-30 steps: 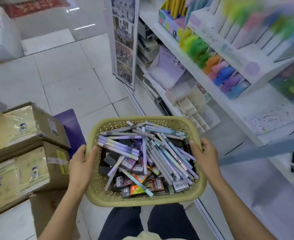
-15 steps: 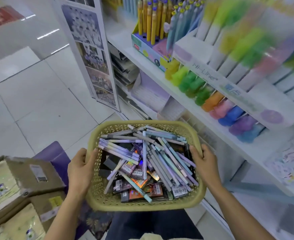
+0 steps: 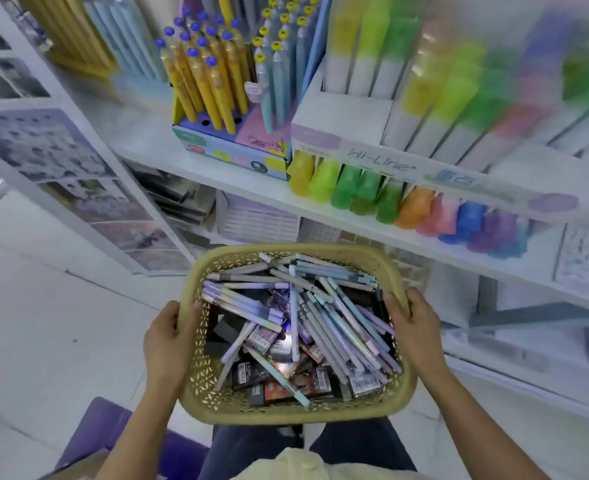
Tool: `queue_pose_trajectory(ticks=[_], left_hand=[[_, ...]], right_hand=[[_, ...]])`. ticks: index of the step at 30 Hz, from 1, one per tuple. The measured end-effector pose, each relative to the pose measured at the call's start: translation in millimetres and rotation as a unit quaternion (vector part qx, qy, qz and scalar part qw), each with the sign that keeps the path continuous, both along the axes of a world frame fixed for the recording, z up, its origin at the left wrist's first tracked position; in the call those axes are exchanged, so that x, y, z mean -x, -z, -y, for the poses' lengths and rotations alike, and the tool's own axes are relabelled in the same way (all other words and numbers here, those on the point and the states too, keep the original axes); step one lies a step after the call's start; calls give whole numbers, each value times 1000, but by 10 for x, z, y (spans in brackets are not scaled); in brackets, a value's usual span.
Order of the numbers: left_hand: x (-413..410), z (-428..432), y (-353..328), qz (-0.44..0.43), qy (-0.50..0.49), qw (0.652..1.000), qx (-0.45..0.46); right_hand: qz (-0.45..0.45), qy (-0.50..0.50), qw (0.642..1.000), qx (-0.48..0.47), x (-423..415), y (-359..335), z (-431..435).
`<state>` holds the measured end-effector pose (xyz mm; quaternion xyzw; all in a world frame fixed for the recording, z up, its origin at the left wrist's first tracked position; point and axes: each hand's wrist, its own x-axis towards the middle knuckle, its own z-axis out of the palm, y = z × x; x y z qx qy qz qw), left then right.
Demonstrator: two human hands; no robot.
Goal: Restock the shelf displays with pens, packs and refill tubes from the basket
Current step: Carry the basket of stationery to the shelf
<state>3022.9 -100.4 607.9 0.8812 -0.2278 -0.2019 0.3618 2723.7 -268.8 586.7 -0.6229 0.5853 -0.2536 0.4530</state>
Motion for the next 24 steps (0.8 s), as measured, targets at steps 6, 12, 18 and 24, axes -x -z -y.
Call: queue_pose_trajectory(ticks=[6,12,18,24], left_hand=[[-530,260,159,-20,135,991,-14],[-437,355,425,-36,200,979,-26],[-18,281,714,-48,208,975,-53],[286,271,1204,-49,214,973,-74]], right_hand=[[-8,142,990,-8,-180,114,-553],[-5,207,978,-24,-3,315,-888],[-6,219,975,-44,426,526,-1020],[-24,231,970,-68,727,1018,-1095]])
